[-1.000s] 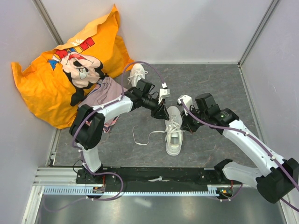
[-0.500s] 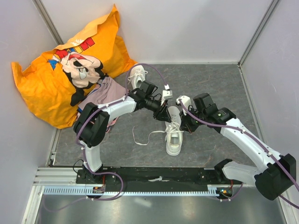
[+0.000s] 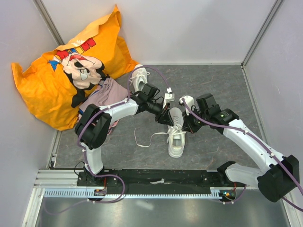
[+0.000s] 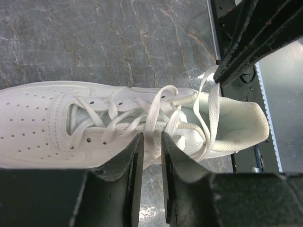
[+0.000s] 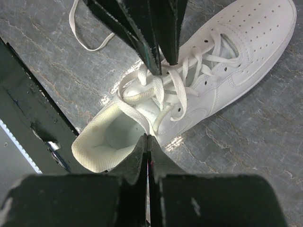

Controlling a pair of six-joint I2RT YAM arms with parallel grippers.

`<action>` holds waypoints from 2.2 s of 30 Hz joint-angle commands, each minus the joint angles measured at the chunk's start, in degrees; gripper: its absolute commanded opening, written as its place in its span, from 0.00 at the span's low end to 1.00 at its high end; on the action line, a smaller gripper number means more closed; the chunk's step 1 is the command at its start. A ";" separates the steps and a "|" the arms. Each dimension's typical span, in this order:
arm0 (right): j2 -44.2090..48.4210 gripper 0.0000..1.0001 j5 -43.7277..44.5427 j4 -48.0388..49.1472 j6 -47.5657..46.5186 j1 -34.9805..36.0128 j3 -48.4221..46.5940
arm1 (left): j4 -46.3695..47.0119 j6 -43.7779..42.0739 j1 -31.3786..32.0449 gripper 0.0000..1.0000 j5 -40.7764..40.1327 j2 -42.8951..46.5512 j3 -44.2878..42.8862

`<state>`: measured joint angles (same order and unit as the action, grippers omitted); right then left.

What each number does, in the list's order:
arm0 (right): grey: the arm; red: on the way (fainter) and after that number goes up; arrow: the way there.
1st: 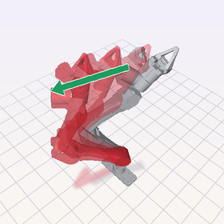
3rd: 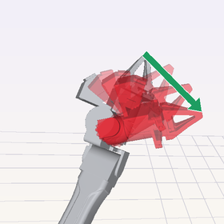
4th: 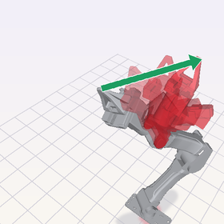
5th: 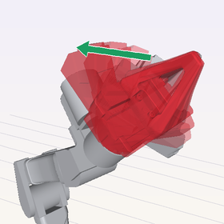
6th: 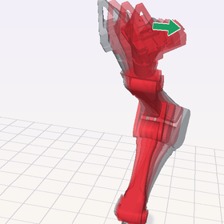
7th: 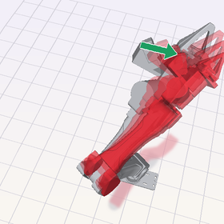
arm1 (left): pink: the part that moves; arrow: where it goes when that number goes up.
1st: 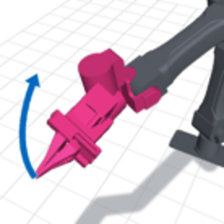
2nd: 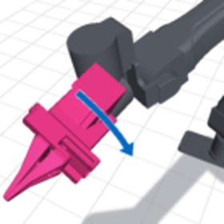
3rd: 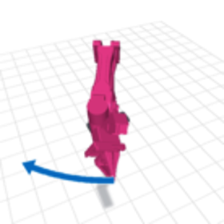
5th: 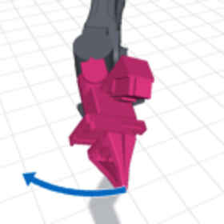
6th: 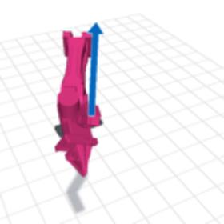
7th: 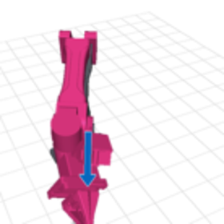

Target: Tie the shoes

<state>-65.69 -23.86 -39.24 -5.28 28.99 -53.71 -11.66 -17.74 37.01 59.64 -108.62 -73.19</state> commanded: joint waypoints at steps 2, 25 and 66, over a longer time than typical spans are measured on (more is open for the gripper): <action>0.48 0.00 0.30 2.59 1.94 -0.43 0.72 | 0.77 1.30 0.34 0.28 2.85 0.43 0.15; -0.23 0.00 -1.37 9.18 11.95 -0.52 4.32 | 8.23 11.85 0.34 0.02 2.68 7.02 2.17; 6.28 0.00 0.22 38.62 51.85 -4.38 23.12 | 18.95 27.05 1.39 0.02 2.94 11.06 12.28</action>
<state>-60.20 -21.78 -5.72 41.17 25.93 -32.16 5.02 7.53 37.82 60.73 -99.68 -61.80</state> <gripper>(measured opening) 0.007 0.022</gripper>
